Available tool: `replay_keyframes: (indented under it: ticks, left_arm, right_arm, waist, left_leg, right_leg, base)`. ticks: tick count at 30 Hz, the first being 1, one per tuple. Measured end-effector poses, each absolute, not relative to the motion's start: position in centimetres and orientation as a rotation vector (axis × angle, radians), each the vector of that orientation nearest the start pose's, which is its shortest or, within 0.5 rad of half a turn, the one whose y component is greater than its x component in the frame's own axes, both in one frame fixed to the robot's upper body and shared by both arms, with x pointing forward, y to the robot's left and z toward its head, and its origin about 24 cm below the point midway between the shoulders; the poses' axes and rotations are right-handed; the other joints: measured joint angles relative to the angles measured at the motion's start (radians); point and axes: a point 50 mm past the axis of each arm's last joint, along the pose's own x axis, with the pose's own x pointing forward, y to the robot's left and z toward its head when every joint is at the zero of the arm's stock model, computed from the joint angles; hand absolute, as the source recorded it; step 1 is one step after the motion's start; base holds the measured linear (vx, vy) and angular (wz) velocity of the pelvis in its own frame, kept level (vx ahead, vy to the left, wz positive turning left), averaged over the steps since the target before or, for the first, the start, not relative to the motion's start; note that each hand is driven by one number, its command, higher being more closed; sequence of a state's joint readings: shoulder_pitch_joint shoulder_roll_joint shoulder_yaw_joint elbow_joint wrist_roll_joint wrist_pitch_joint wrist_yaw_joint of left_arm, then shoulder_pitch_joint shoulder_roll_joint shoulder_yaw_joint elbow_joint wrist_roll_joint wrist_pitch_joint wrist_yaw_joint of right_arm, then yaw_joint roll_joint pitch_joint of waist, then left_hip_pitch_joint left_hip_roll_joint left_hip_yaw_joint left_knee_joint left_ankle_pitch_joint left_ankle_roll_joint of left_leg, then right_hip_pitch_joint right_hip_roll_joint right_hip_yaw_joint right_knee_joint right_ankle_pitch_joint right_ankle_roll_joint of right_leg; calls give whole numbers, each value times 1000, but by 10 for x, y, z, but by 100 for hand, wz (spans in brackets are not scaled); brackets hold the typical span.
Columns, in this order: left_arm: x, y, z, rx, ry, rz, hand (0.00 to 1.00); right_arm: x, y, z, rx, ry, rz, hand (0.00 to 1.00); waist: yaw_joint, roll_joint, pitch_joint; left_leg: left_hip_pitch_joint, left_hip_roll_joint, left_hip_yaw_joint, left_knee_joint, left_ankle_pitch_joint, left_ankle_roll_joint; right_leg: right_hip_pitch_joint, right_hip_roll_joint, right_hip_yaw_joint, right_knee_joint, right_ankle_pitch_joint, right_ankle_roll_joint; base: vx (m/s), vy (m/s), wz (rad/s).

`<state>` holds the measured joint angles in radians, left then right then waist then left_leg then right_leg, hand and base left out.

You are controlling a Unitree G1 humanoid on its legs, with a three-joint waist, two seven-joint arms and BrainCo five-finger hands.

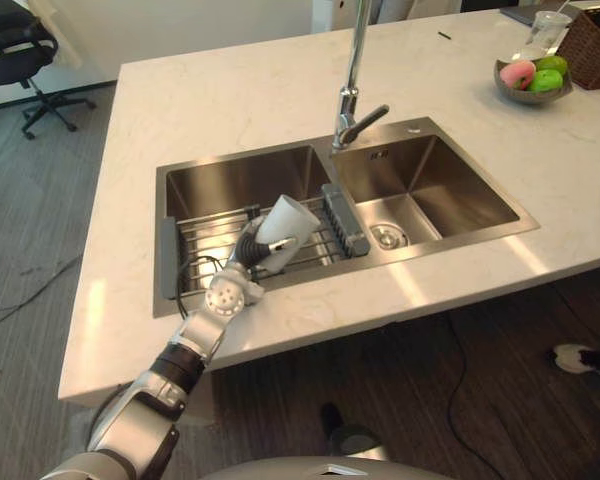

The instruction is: Walk over to the sink, pick up the cup, carry it to the dishwasher, place the cup inside the dishwasher, then close the dishwasher door

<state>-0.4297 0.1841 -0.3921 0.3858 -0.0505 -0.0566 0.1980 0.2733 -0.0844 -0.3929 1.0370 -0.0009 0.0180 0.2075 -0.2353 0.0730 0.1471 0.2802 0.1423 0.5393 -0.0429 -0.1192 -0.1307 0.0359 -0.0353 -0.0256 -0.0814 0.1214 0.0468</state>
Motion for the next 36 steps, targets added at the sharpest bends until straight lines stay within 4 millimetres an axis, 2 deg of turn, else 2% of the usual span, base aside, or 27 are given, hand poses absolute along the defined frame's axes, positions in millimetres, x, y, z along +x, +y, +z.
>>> replay_keyframes:
  ticks: [3, 6, 9, 14, 17, 20, 22, 23, 26, 29, 32, 36]
  left_arm:
    - [314, 87, 84, 107, -161, -197, 100]
    - [311, 85, 112, -106, -263, -158, 100]
    - [303, 88, 136, -262, -375, -111, 100]
    - [283, 96, 161, -390, -530, -29, 100]
    - [268, 104, 174, -432, -621, 32, 100]
    - [253, 110, 177, -432, -667, 63, 100]
    - [240, 116, 178, -426, -698, 92, 100]
    - [239, 117, 178, -426, -702, 98, 100]
    - [229, 130, 172, -414, -706, 166, 100]
    - [223, 142, 165, -410, -699, 226, 100]
    - [218, 146, 160, -411, -696, 248, 100]
    - [210, 157, 156, -409, -711, 309, 100]
  right_arm:
    - [6, -225, -166, 261, 1251, -332, 0]
    - [1, -221, -167, 278, 1260, -350, 0]
    - [-4, -219, -168, 286, 1269, -394, 0]
    - [-14, -217, -167, 256, 1294, -434, 0]
    - [-9, -218, -164, 132, 1284, -433, 0]
    - [2, -218, -161, 3, 1253, -429, 0]
    - [20, -218, -153, -100, 1171, -444, 0]
    - [22, -218, -152, -109, 1161, -445, 0]
    - [40, -218, -143, -228, 1071, -441, 0]
    - [58, -216, -132, -310, 955, -442, 0]
    - [67, -215, -125, -326, 862, -467, 0]
    - [82, -207, -115, -260, 732, -482, 0]
  waist:
    - [11, -9, -12]
    - [46, -25, -30]
    - [65, -38, -53]
    - [94, -47, -87]
    - [100, -56, -97]
    - [118, -60, -109]
    - [124, -66, -116]
    - [125, -67, -115]
    - [128, -62, -119]
    - [146, -52, -125]
    - [152, -51, -127]
    - [169, -51, -127]
  left_leg:
    - [-4, 0, -20, 0, 5, 3]
    - [-20, -2, -27, 4, 10, 8]
    - [-29, -4, -47, 6, 15, 12]
    - [-32, -7, -51, 9, 17, 15]
    - [-35, -11, -76, 8, 17, 20]
    - [-37, -12, -90, 7, 21, 21]
    - [-55, -13, -111, 4, 32, 24]
    - [-56, -13, -113, 4, 33, 24]
    - [-68, -13, -132, 4, 39, 25]
    - [-72, -14, -139, 4, 43, 26]
    - [-79, -14, -156, 6, 45, 27]
    - [-86, -14, -162, 7, 45, 28]
  right_leg:
    - [4, -4, -20, 0, 0, 0]
    - [1, -11, -30, 0, 0, 0]
    - [3, -19, -42, 0, 0, 0]
    - [5, -26, -47, 0, 3, 0]
    - [18, -35, -72, 0, 3, 1]
    - [20, -36, -82, 0, 3, 1]
    - [16, -40, -106, 0, 2, 3]
    - [15, -40, -108, 0, 2, 3]
    - [15, -44, -128, 0, 1, 4]
    - [14, -45, -137, 0, 1, 4]
    - [17, -47, -152, 0, 0, 6]
    - [14, -47, -157, -1, 0, 6]
  base:
    - [-36, -31, 17]
    - [-65, -26, 15]
    - [-78, -26, 18]
    - [-86, -31, 4]
    - [-83, -28, 19]
    - [-47, -28, 14]
    - [-36, -36, 29]
    - [-32, -36, 22]
    - [-16, -24, 17]
    - [-15, -21, 8]
    - [-18, -17, 14]
    - [-14, -9, 3]
